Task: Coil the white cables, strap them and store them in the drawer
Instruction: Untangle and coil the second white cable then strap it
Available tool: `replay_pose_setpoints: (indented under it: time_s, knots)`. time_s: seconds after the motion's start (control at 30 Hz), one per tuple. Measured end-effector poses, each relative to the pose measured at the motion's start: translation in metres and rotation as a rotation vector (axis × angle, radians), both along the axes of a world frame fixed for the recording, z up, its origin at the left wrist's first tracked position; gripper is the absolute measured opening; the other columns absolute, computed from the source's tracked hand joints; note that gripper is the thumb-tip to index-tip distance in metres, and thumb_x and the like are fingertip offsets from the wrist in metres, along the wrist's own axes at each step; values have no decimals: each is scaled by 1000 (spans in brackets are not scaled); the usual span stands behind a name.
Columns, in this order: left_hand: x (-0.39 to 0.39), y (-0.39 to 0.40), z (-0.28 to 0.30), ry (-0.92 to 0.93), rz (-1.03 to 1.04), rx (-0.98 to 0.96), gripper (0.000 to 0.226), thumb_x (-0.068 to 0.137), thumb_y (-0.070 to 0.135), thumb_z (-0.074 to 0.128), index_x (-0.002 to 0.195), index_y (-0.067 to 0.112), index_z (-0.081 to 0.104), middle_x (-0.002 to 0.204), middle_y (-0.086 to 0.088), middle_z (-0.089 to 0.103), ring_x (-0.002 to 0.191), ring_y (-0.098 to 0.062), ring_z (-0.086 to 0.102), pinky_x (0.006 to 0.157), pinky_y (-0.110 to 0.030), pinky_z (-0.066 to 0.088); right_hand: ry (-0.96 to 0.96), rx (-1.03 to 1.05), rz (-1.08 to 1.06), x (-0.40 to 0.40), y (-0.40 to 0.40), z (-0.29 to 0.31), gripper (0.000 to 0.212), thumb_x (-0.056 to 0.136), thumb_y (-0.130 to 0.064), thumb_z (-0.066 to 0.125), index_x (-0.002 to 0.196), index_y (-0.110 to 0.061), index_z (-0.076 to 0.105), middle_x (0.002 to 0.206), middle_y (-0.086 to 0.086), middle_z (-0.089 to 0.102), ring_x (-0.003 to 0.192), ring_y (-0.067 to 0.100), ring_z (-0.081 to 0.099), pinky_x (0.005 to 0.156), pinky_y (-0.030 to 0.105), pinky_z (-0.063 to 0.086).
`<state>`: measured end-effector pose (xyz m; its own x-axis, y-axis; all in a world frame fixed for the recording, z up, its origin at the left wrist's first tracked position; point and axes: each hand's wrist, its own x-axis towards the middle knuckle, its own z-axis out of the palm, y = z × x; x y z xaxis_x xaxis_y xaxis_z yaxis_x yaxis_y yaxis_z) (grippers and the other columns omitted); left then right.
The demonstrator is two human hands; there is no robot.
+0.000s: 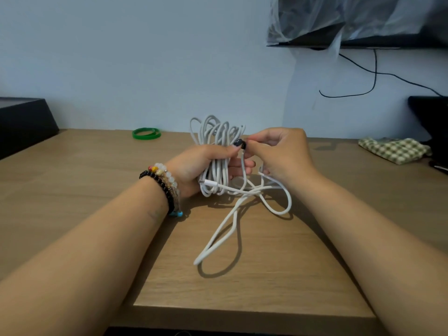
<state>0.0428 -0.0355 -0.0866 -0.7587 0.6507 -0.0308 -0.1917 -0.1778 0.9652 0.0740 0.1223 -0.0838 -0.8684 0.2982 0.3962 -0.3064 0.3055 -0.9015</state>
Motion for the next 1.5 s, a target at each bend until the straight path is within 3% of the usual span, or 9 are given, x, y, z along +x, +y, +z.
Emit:
replay_pose_setpoints:
  time_s: [0.1,0.3,0.5,0.73,0.97,1.2,1.3,1.37,1.5]
  knots:
    - [-2,-1,0,-10,-3,5,24,80,19,58,97,5,66,83,-8,71,73,-15,69,70,-28,59,14,11,28,4,-2,1,3,83,-7,72,83,-9,74,67,3,72,37,-1,52,40,9,36]
    - [-2,-3,3,92,127,-25,14,92,16,55,80,9,58,59,1,57,47,-7,54,44,-17,46,-2,34,36,5,0,4,7,80,-20,78,77,-17,72,65,1,73,40,1,52,40,16,38]
    - [-5,-8,9,92,347,229,18,95,9,52,77,13,53,56,4,53,47,-6,51,44,-15,42,-18,87,65,4,0,4,12,84,-25,74,77,-15,72,58,2,67,35,2,44,38,17,37]
    - [-15,-18,14,6,541,452,19,94,10,55,76,14,53,57,4,53,48,-5,50,47,-17,43,1,248,64,-2,4,2,12,87,-23,70,76,-22,71,56,-6,64,44,-2,51,54,20,43]
    - [-7,-13,9,47,304,288,4,83,11,59,87,11,58,63,2,57,57,-7,58,52,-19,48,101,212,-70,-5,18,-1,16,90,-15,64,76,-18,71,62,1,63,43,1,50,53,23,46]
    - [-1,-10,4,113,105,-98,40,71,18,66,109,2,64,70,-4,58,58,-13,55,53,-24,51,258,178,-125,-3,17,1,19,88,-12,66,74,-23,72,55,-10,59,47,5,51,58,27,49]
    - [1,-6,0,129,117,-176,37,67,20,68,98,2,65,69,-7,62,55,-17,56,49,-26,54,283,176,-102,-1,14,1,17,89,-11,65,78,-22,71,58,-6,60,47,3,52,53,23,49]
    - [1,-5,1,125,94,-124,21,70,20,65,84,5,69,74,-7,66,65,-19,58,59,-31,54,278,150,-73,-1,13,1,16,90,-10,65,80,-21,70,61,-2,60,45,3,52,48,16,46]
    - [-1,-4,2,105,119,-1,11,73,18,62,71,8,67,70,-4,67,76,-20,64,75,-32,55,219,188,-54,-6,13,-4,16,88,-9,66,90,-24,70,74,-2,67,60,9,66,60,18,52]
